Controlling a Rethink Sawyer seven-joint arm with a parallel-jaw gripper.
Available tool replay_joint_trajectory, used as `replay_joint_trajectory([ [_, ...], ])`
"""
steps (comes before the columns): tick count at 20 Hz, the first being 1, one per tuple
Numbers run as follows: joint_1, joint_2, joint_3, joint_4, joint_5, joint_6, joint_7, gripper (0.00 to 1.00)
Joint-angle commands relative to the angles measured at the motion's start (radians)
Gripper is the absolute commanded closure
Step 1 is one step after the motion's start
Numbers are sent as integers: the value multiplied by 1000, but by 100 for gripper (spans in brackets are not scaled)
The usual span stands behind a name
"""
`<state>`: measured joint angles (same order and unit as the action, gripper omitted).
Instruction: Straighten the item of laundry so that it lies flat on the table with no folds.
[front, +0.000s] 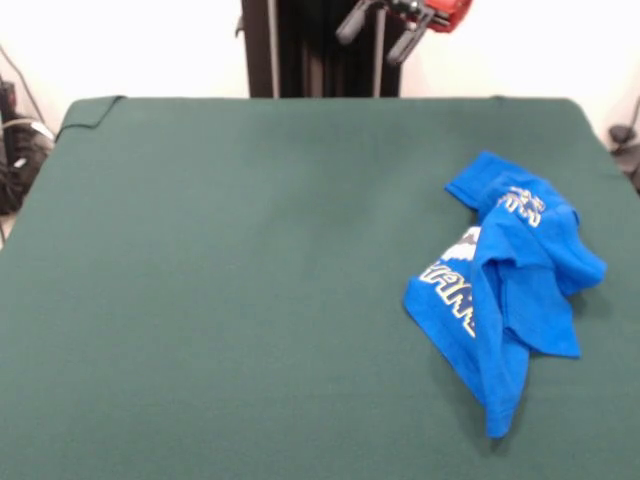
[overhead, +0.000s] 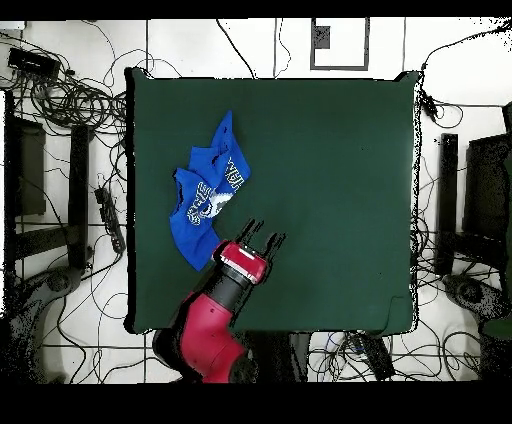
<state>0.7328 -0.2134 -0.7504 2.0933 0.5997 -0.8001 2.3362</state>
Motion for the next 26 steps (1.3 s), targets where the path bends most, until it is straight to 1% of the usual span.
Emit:
replay_joint_trajectory([
  [1,-180,-241,137,-20,-181,571,-57,0],
  [3,-191,-239,135,-17,-196,572,-47,0],
  [5,-222,-233,163,-24,-232,546,-8,0],
  [6,-224,-221,166,-32,-239,541,6,0],
  [10,-204,-143,176,-79,-217,521,62,0],
  [13,-174,-102,178,-107,-176,536,92,0],
  [21,-150,-45,224,-191,-101,600,123,0],
  [26,-171,-35,276,-250,-94,628,123,0],
])
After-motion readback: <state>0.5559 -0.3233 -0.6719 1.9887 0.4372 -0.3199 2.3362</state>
